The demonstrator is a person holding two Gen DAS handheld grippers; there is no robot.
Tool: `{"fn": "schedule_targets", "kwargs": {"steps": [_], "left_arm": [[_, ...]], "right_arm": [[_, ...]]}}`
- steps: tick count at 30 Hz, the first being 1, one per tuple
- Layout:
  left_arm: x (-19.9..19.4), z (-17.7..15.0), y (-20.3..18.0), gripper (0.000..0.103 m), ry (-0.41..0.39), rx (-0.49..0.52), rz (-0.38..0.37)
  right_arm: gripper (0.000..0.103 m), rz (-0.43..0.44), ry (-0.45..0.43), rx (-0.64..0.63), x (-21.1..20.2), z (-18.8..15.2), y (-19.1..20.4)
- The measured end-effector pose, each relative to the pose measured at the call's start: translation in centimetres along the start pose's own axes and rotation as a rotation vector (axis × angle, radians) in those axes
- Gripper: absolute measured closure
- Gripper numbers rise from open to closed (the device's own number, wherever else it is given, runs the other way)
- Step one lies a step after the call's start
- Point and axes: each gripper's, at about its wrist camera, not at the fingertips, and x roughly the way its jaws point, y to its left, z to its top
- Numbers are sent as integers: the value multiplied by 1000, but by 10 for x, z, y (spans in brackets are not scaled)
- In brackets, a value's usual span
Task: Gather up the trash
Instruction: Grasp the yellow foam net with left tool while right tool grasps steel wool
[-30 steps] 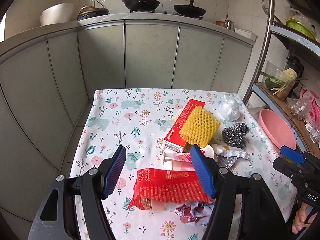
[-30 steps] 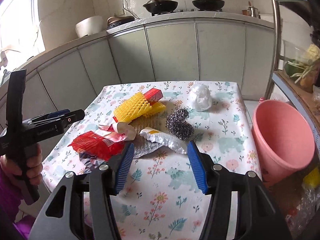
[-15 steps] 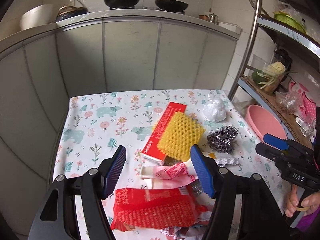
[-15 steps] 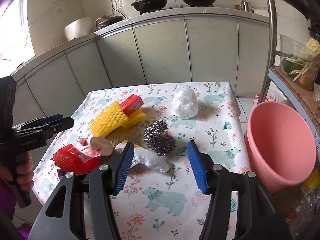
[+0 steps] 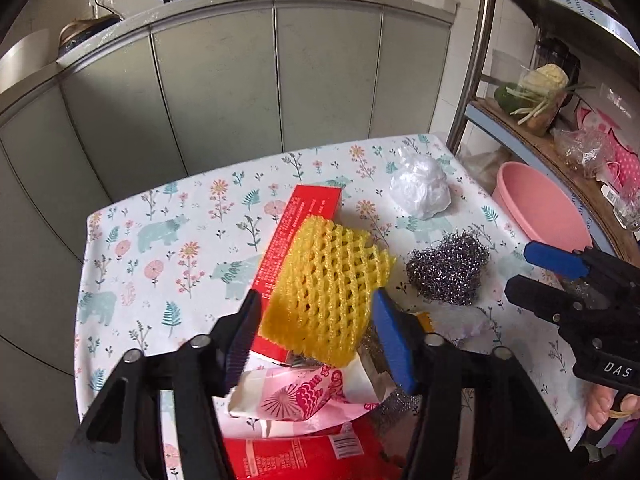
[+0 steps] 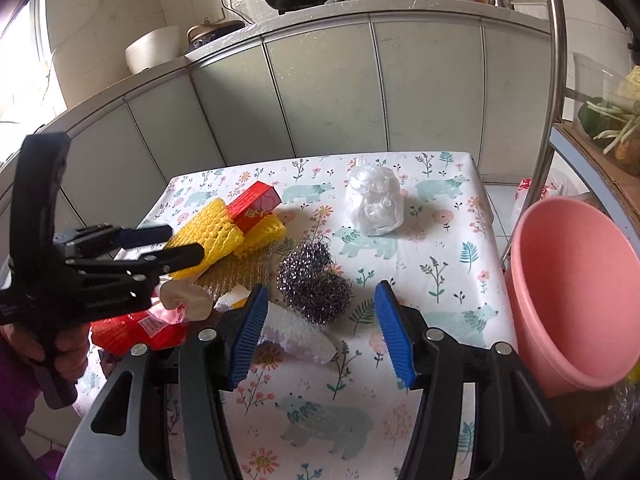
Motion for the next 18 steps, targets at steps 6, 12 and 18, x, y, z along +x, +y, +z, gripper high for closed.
{"fn": "schedule_targets", "kwargs": {"steps": [6, 12, 18], "left_arm": [[4, -4, 8, 93, 8, -25, 4], [-18, -5, 11, 94, -49, -51, -26], [-43, -9, 13, 94, -100, -78, -41]], "right_arm": [[47, 19, 43, 27, 15, 1, -3], [47, 21, 68, 29, 25, 1, 1], [47, 19, 84, 35, 35, 6, 8]]}}
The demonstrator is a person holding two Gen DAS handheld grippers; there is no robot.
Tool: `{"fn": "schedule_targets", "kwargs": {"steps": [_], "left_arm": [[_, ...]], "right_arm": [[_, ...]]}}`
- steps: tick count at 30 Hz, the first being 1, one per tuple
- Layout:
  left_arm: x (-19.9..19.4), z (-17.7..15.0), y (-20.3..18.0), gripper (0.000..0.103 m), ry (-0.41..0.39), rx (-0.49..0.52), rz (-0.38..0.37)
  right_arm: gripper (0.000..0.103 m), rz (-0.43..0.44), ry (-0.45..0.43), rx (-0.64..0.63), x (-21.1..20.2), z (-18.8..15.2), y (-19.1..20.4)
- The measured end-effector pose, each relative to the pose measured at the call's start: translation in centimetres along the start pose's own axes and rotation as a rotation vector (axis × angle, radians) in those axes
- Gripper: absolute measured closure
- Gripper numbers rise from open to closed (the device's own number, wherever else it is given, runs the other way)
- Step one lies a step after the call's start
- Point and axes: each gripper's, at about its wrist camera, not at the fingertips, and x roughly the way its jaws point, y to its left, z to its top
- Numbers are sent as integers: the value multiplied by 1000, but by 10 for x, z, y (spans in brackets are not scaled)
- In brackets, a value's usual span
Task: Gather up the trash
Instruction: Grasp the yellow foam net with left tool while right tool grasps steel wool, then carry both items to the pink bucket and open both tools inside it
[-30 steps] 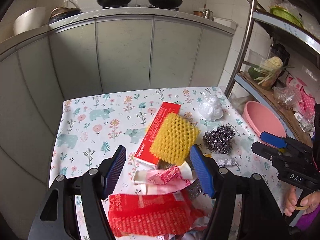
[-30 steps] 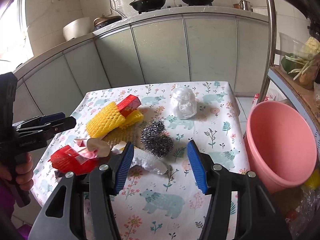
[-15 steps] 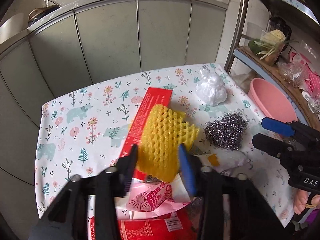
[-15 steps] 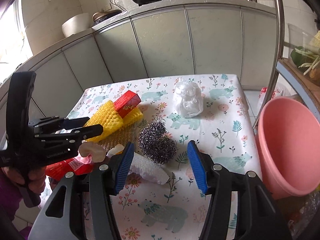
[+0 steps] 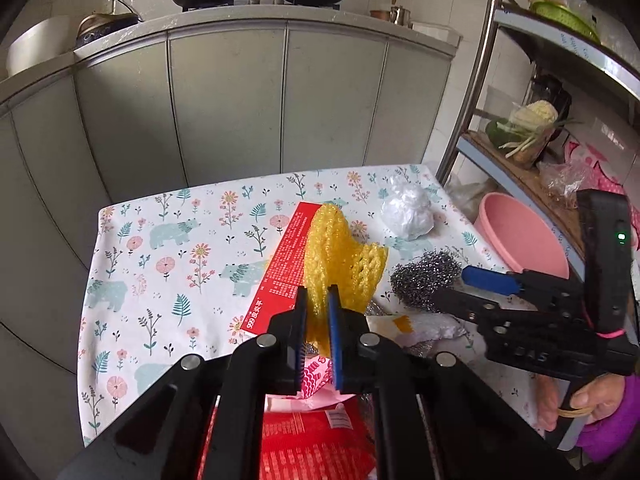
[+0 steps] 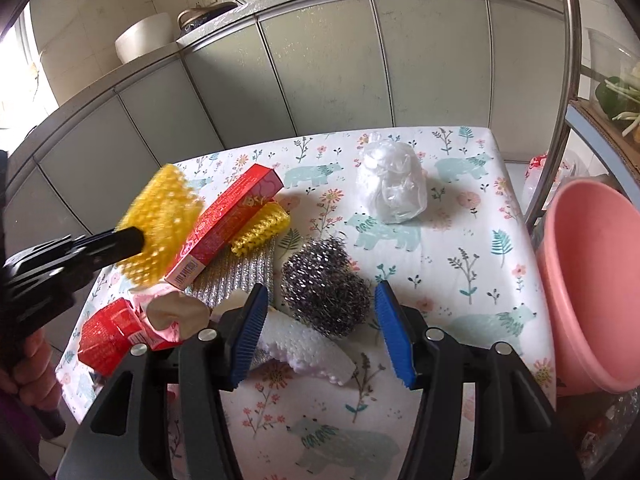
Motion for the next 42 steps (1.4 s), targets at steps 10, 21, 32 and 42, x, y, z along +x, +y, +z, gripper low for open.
{"fn": "schedule_targets", "kwargs": {"steps": [10, 21, 32, 42], "left_arm": [[-30, -12, 8, 94, -33, -35, 54], [-52, -14, 0, 94, -86, -38, 77], [-57, -12, -20, 94, -96, -45, 89], [-44, -5, -57, 94, -102, -15, 45]], "right_arm": [[78, -14, 17, -10, 16, 7, 8], [83, 63, -119, 14, -48, 3, 14], [83, 114, -168, 56, -80, -4, 3], [83, 132, -167, 139, -85, -21, -32]]}}
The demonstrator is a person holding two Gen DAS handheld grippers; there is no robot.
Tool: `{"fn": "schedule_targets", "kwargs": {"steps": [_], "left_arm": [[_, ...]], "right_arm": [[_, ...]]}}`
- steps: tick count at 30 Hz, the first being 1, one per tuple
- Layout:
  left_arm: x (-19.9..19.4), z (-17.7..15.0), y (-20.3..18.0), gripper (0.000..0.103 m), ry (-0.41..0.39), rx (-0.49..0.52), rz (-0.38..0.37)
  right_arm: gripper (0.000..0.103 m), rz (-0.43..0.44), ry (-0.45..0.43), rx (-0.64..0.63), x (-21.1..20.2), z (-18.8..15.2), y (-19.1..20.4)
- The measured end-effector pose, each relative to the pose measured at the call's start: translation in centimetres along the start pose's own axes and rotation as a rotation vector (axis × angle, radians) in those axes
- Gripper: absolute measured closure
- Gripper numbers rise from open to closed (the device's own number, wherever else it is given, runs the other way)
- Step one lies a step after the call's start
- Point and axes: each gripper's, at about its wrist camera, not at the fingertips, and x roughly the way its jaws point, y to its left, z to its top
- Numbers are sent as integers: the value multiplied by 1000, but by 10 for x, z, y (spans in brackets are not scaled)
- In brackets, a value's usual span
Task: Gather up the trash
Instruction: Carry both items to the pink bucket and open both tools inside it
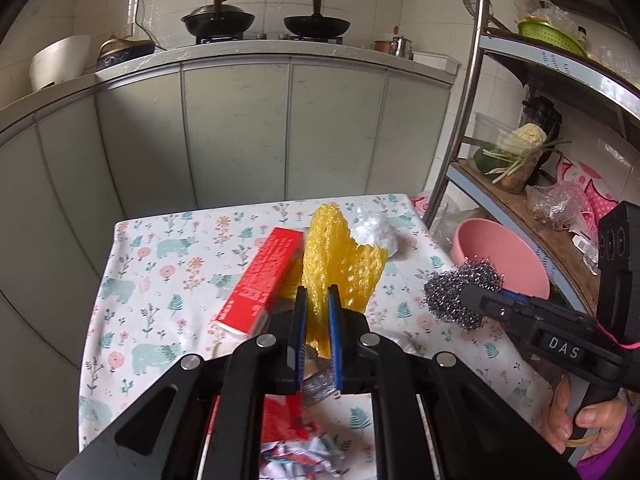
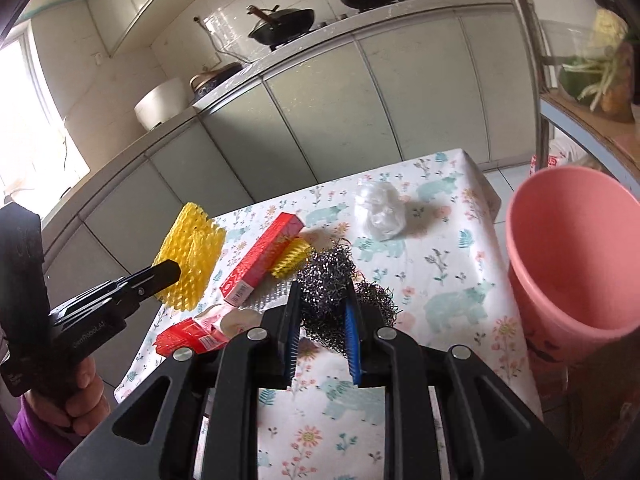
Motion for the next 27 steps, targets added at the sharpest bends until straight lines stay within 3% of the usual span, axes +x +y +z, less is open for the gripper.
{"fn": "schedule_targets", "kwargs": {"steps": [8, 14, 20, 27], "left_arm": [[22, 21, -61, 94, -6, 66, -115], [51, 34, -120, 94, 13, 130, -214], [89, 35, -177, 94, 54, 204, -283], [139, 28, -216, 94, 139, 229, -324]], "right_arm": [[83, -42, -91, 69, -36, 6, -42], [83, -194, -183, 130, -71, 14, -92], [83, -311, -188, 176, -77, 13, -135], [83, -356, -142, 207, -62, 8, -166]]}}
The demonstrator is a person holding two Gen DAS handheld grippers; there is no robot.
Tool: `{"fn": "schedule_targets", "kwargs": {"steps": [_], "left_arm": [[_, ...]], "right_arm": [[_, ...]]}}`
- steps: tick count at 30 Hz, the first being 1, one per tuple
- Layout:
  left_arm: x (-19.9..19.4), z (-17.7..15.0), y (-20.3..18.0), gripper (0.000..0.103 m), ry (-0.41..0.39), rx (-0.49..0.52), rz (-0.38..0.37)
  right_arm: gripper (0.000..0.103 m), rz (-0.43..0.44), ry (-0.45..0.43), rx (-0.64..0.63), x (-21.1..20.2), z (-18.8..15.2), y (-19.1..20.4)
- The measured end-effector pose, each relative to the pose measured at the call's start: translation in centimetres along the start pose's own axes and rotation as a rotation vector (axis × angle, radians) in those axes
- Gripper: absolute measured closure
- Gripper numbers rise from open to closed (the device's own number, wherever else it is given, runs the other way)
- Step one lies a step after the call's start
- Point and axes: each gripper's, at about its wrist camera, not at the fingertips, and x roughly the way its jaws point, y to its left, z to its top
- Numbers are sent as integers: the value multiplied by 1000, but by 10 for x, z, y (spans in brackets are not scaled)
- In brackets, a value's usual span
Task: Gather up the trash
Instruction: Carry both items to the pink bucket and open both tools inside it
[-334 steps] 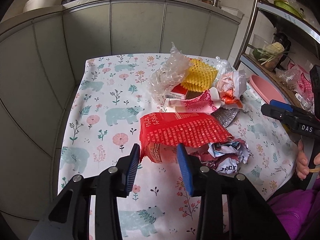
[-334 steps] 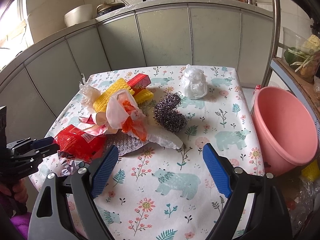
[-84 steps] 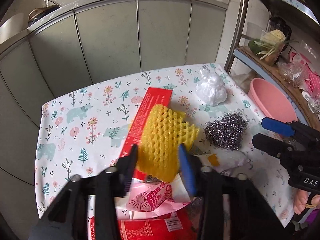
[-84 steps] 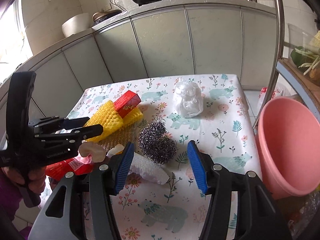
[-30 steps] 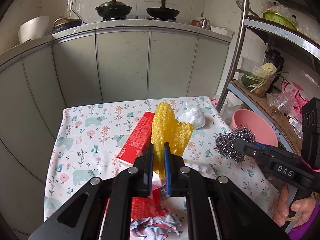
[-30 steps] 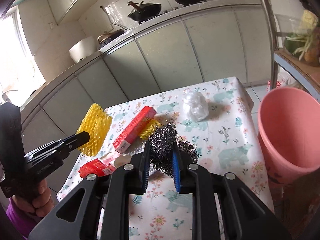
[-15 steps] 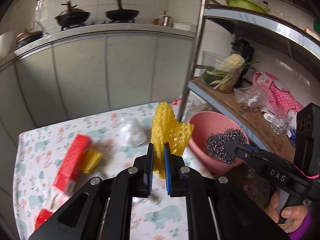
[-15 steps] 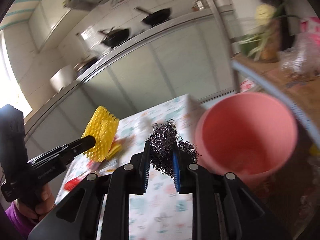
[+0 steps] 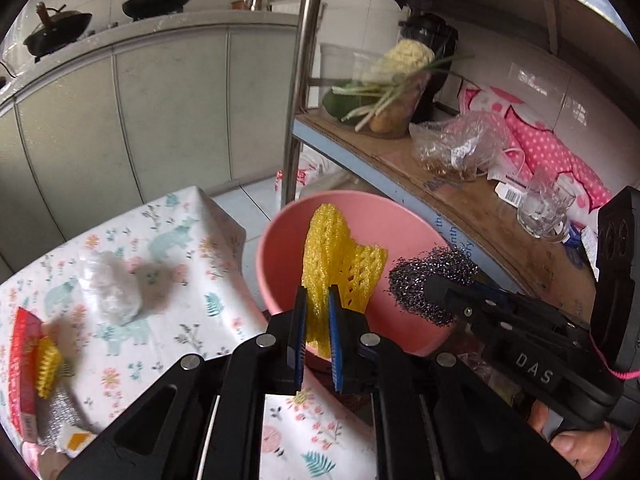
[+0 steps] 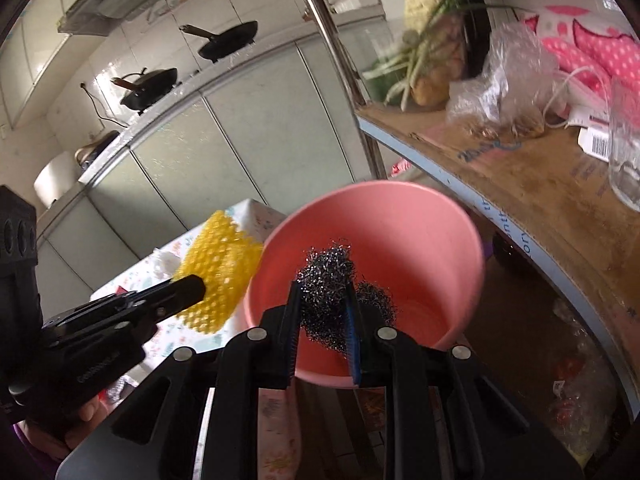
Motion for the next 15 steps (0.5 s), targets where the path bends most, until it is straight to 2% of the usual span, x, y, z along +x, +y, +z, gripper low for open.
{"fn": "schedule_targets", "kwargs": {"steps": [10, 13, 15], "left_arm": [[48, 3, -6, 93, 57, -16, -23], [52, 4, -8, 93, 52, -6, -18], [54, 4, -9, 88, 44, -3, -8]], "right_arm": [[80, -41, 33, 1, 27, -2, -11], [71, -55, 50, 10, 34, 1, -15], [62, -58, 52, 22, 36, 2, -18]]}}
